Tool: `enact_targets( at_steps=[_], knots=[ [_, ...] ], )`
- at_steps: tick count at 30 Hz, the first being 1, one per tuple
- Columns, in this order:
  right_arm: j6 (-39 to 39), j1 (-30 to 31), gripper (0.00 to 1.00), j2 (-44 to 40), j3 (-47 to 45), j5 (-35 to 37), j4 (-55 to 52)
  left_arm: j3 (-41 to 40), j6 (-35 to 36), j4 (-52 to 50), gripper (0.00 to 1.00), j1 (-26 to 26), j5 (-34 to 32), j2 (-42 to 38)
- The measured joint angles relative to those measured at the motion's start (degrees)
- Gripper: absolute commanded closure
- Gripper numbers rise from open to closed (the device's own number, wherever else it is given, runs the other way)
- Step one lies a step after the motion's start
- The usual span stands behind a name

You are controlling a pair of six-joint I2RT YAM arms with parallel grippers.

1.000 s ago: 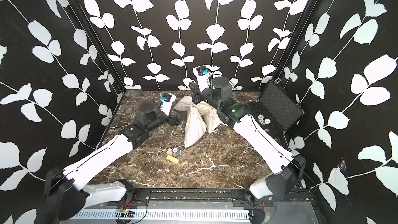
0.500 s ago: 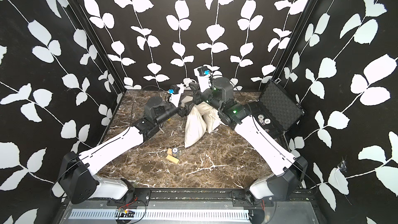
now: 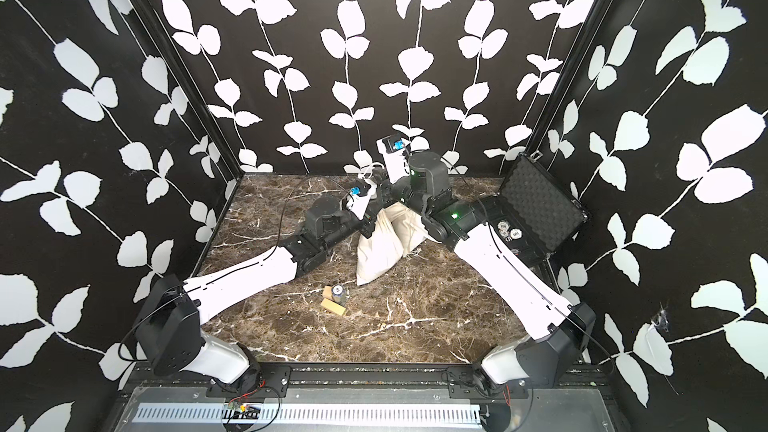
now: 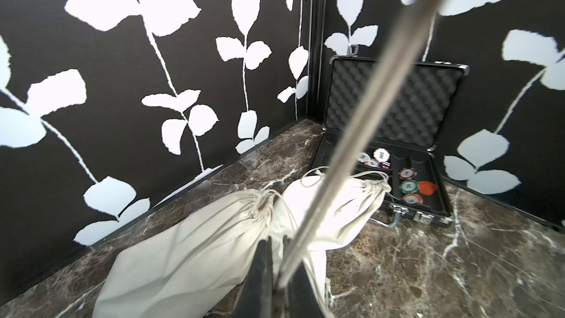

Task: Close the soil bag
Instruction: Frap the soil bag at the center of the board.

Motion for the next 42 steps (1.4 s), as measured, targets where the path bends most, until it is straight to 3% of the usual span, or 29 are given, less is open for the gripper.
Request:
enact_targets(
  at_steps=[10,25,38,40,42],
  knots=[
    [-1.5,-1.2,1.00,-0.8,0.6,3.5,-10.3,-2.0,-7.3,10.0,0.90,-2.0,-3.6,6.3],
    [-2.3,-2.3,1.00,-5.7,-0.2,6.1,-12.1,1.6,-12.8,13.0,0.84,-3.6,-4.1,10.0],
    [-2.6,-6.4,1.00,-11.4,-4.7,8.5,-11.6,5.0,-17.2,3.0,0.71,-3.5,-6.4,15.6],
    [-2.4,-6.8,1.00,-13.6,-5.2,8.6,-12.0,4.4,-17.4,0.2,0.70,-3.4,-7.2,17.1],
    [-2.1,-7.4,1.00,-15.1,-6.3,8.6,-12.6,3.3,-17.7,-2.3,0.79,-3.2,-7.6,17.9]
  ],
)
